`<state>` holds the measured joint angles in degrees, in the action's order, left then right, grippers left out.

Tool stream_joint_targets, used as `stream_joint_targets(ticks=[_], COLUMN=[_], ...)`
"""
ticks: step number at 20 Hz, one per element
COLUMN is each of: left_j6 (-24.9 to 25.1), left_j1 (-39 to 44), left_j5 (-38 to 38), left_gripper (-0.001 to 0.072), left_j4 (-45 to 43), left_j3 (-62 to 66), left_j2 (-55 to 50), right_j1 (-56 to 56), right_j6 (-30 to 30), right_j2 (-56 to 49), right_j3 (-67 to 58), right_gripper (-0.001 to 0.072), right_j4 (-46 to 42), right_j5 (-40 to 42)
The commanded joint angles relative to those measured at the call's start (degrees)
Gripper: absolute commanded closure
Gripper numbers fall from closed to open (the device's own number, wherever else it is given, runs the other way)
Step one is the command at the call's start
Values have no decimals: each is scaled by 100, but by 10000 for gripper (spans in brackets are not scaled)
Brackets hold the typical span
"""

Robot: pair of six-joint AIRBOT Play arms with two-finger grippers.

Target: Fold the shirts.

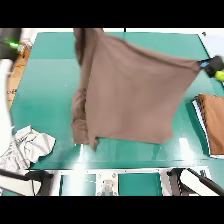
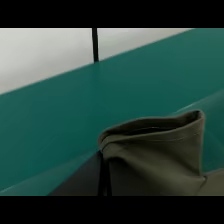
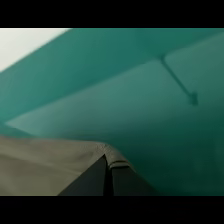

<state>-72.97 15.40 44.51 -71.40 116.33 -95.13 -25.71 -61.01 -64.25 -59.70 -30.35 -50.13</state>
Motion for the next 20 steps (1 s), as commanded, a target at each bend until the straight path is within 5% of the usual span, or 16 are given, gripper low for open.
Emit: stream_joint_targets(ticks=[1, 4, 5, 6, 7, 8, 9, 10, 11, 12, 13, 20], left_j6=[-2, -136, -188, -197, -221, -426, -575, -671, -669, -645, -599, -457], left_j1=[-4, -33, -79, -153, -262, -411, -546, -680, -793, -892, -973, -1167], left_j5=[-109, 420, 675, 911, 1165, 1488, 1840, 2159, 2465, 2789, 3080, 4651], left_gripper=[687, 685, 685, 544, 158, 37, 36, 74, 288, 581, 687, 690], left_j4=[592, 621, 540, 529, 560, 590, 629, 632, 634, 634, 645, 625], left_j3=[2, 2, -11, -7, 9, 44, 42, 42, 39, 42, 39, -697], left_j2=[-984, -1394, -1403, -1379, -1344, -1314, -1252, -1191, -1145, -1086, -1016, -310], right_j1=[413, 426, 337, 181, -4, -262, -527, -789, -992, -1128, -1226, -1272], right_j6=[844, 857, 855, 813, 723, 671, 557, 529, 498, 363, 232, -758], right_j2=[-1493, -2326, -2428, -2448, -2439, -2433, -2404, -2376, -2358, -2337, -2273, -588], right_j3=[35, -278, -356, -402, -470, -566, -614, -623, -621, -599, -505, 1307], right_gripper=[700, 685, 552, 403, 334, 335, 400, 605, 699, 700, 700, 701], right_j4=[601, 678, 678, 680, 678, 678, 678, 678, 658, 595, 533, -831], right_j5=[772, 850, 800, 708, 514, 129, -302, -767, -1196, -1517, -1744, -1742])
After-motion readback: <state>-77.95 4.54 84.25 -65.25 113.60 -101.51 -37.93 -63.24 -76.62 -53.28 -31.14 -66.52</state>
